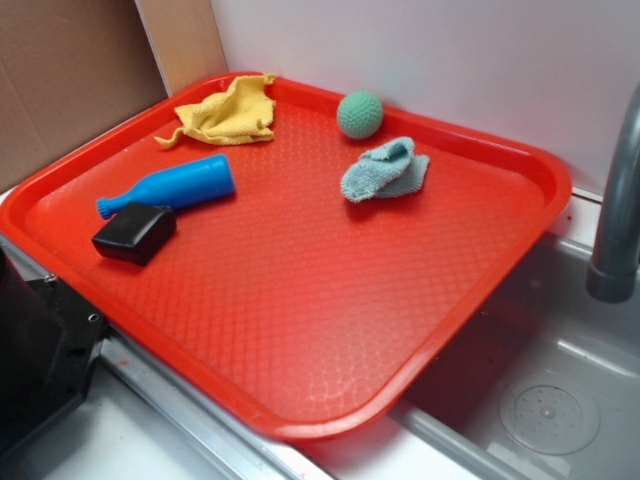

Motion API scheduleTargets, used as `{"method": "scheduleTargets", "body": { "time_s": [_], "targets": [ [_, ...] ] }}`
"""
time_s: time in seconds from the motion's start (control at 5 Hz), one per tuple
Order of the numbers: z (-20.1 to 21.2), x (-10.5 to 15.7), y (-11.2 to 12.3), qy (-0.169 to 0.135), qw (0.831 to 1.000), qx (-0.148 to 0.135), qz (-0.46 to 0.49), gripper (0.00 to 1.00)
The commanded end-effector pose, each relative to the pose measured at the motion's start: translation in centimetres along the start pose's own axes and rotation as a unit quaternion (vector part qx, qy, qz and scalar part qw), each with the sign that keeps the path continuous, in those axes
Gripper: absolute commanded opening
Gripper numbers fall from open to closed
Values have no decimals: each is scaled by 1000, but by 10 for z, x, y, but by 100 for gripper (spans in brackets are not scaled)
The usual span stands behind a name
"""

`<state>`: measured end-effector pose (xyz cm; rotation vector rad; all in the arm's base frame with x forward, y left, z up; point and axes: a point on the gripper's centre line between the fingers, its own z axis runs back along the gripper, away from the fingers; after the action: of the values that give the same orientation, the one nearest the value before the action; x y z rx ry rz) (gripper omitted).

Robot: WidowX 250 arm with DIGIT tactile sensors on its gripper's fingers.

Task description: Grab the blue cloth.

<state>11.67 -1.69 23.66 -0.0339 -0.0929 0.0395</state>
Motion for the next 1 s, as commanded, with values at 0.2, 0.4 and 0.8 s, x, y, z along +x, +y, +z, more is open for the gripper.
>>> {"method": "scheduleTargets", "body": {
  "time_s": [0.2, 0.4, 0.8],
  "targets": [
    [-7, 8, -4, -31, 998, -3, 55, 100],
    [-20, 26, -8, -61, 992, -2, 115, 100],
    [-55, 74, -21, -106, 968, 20, 228, 100]
  ]
}}
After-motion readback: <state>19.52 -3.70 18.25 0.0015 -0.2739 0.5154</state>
